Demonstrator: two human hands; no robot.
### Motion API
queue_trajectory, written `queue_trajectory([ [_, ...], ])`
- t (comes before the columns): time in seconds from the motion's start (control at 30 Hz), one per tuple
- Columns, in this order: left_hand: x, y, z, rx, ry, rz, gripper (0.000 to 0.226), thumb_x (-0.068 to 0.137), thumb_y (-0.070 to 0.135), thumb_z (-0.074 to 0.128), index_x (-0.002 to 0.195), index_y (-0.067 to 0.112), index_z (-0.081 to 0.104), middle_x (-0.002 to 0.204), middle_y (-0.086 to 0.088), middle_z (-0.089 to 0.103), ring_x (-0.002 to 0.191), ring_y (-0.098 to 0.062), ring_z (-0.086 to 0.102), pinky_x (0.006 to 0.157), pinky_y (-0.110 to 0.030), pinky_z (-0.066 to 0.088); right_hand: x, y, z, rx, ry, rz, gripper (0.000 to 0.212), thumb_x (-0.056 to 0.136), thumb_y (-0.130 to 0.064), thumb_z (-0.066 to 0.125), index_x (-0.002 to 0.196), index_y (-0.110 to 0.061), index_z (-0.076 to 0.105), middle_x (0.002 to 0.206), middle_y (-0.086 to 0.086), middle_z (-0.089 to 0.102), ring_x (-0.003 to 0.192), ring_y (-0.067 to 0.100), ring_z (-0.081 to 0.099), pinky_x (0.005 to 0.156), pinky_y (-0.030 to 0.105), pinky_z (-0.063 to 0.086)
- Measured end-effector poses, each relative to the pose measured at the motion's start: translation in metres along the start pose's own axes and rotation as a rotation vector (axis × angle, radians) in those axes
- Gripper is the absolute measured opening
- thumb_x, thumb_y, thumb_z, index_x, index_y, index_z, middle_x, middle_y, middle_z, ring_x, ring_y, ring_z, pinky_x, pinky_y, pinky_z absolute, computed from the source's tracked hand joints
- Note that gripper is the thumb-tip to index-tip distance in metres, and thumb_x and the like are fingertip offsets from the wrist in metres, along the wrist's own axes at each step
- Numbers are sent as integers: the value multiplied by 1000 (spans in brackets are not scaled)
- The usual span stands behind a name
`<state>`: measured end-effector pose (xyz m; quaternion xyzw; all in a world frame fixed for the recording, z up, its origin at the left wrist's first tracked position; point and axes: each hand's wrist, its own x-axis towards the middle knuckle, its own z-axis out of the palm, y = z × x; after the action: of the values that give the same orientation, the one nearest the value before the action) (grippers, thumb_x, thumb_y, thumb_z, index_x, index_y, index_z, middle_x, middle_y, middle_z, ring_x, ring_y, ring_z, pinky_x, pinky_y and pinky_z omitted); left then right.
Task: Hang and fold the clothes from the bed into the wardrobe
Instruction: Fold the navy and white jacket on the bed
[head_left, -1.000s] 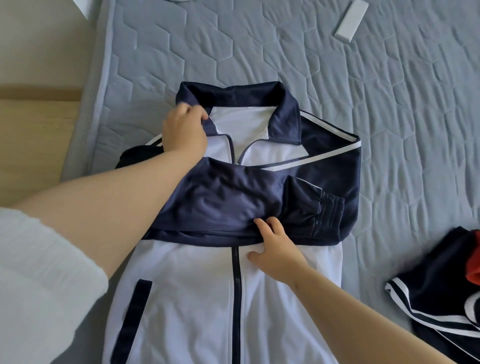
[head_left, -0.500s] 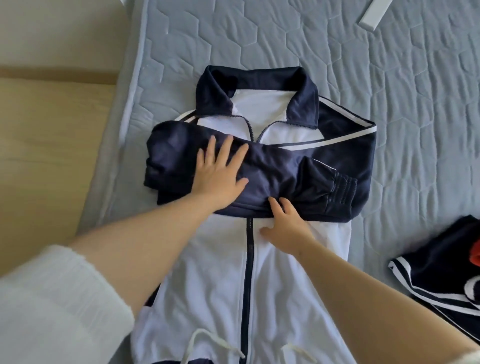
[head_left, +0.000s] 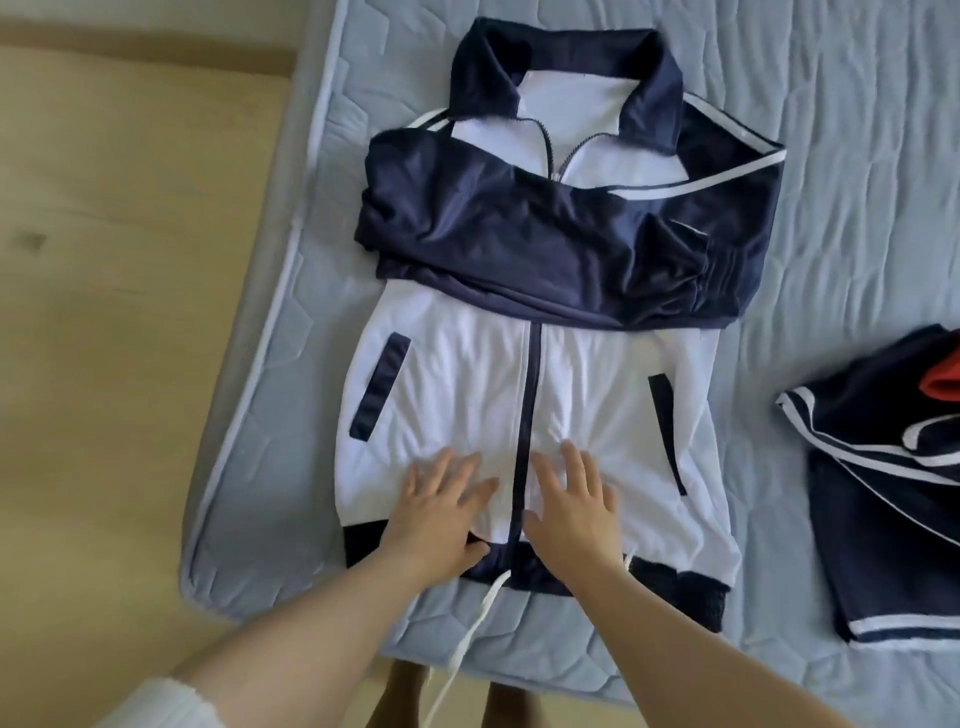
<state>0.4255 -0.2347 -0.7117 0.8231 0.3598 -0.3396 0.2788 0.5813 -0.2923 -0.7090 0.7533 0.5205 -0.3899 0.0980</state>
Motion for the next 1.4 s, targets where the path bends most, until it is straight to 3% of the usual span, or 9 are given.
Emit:
queue_trajectory([
  [0.13,-9,1,31,138,-20,34,94,83,64,45,146,30,-14,152,-2,-28,138,-35,-28,108,-60,-10,-25,10,37,-79,-94,-5,79,88,-54,48,147,-34,-1,155,-2,-19,143,24,-19,113,50,4],
  [0.3,-4,-7,37,283,57,31,91,90,13,51,144,33,-20,153,-2,-23,141,-35,-18,112,-56,-1,-30,21,46,-283,-83,-27,94,84,-50,56,145,-36,-14,153,-1,-24,142,24,-19,110,54,8],
  [0.43,-5,-14,24,236,139,56,63,89,3,42,145,19,16,151,-11,14,139,-29,17,109,-42,24,-31,16,37,-230,-6,-9,81,85,-10,56,146,-31,7,153,-2,-1,143,25,0,109,42,27],
  [0.5,-9,-14,11,152,202,33,48,87,-1,40,133,12,34,128,-11,39,111,-27,46,85,-35,39,-35,9,29,-131,52,62,72,81,0,56,141,-24,24,146,0,24,135,24,23,98,34,38],
  [0.67,-29,-10,-21,29,106,-10,34,82,-6,36,112,9,43,94,-7,41,75,-21,39,60,-30,31,-48,-9,1,-71,101,141,38,80,9,43,110,-14,48,88,0,49,81,21,46,64,29,31],
  [0.9,-81,-13,-54,-93,19,-45,14,89,6,39,98,16,42,71,2,42,69,-19,43,48,-27,26,-89,-23,-41,-74,-33,160,25,82,1,40,89,-19,54,67,-4,45,67,20,47,61,28,31],
  [1.07,-123,-6,-76,-58,-268,-16,12,83,4,40,86,13,46,71,0,44,68,-18,44,53,-26,30,-131,-38,-52,-52,-322,152,22,86,-8,40,93,-16,59,74,-2,51,73,22,52,53,25,36],
  [1.17,-137,-1,-94,-38,-408,-18,15,80,2,40,86,9,51,71,-3,45,62,-18,42,50,-25,30,-141,-46,-66,-63,-458,139,22,86,-5,38,93,-10,59,92,8,61,88,26,59,77,29,48],
  [1.4,-129,4,-183,102,-81,-35,15,80,6,43,87,17,51,86,-5,54,86,-27,54,63,-27,37,-130,-53,-144,-56,-126,165,27,88,-15,45,110,-20,60,100,2,59,91,26,58,71,30,38],
])
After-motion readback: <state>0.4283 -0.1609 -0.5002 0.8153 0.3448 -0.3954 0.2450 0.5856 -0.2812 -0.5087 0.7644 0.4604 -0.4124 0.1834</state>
